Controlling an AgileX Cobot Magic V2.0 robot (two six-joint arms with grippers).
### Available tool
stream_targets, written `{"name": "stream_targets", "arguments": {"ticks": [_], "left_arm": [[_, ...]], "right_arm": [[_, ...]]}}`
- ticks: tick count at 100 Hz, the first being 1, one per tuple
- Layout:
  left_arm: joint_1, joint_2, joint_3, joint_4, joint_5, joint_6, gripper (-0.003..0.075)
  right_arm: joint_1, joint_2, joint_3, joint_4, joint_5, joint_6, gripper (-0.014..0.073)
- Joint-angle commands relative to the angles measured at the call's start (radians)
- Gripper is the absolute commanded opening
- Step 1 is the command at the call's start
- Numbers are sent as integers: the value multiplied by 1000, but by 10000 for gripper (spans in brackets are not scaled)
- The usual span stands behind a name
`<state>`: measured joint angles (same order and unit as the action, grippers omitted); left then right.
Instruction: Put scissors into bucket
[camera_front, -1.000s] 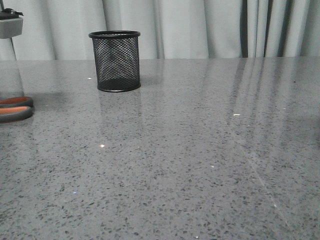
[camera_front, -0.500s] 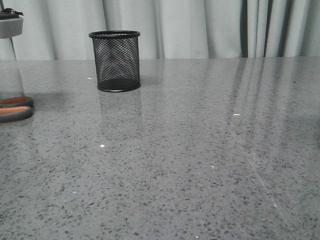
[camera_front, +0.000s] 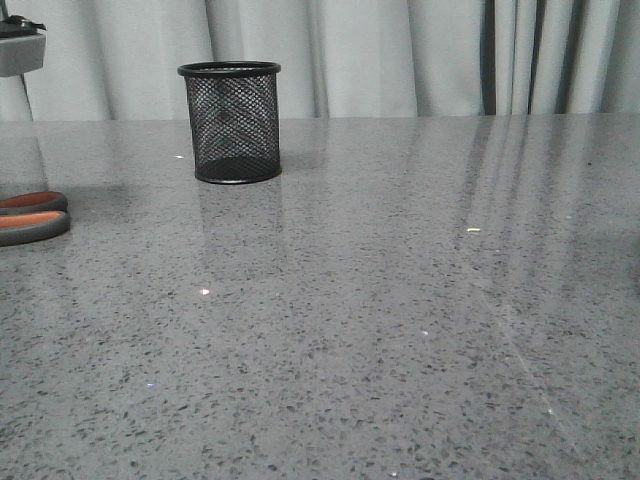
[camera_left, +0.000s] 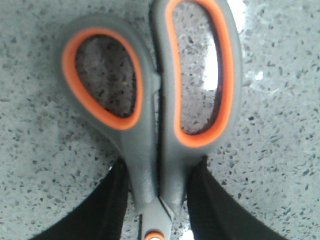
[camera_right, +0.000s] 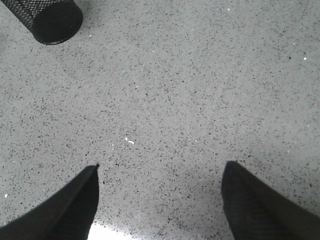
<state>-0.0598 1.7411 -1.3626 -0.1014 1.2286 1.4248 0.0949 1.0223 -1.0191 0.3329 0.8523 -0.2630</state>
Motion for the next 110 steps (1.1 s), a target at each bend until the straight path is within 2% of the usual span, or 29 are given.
{"name": "stream_targets", "arguments": {"ticks": [1,52,90,110], "left_arm": [[1,-23,-18,-8,45,-6,78],[1,-78,-33,-6,47,-29,41],[1,-166,-158,-34,47,-83,41],[-8,-231,-243,-90,47,-104,41]], "right_arm": [[1,-10,-31,15,-45,-7,466],[1,-10,-31,15,-45,-7,466],[1,-10,-31,19,-49,-7,466],[1,-10,-31,73,-68,-22,466]]}}
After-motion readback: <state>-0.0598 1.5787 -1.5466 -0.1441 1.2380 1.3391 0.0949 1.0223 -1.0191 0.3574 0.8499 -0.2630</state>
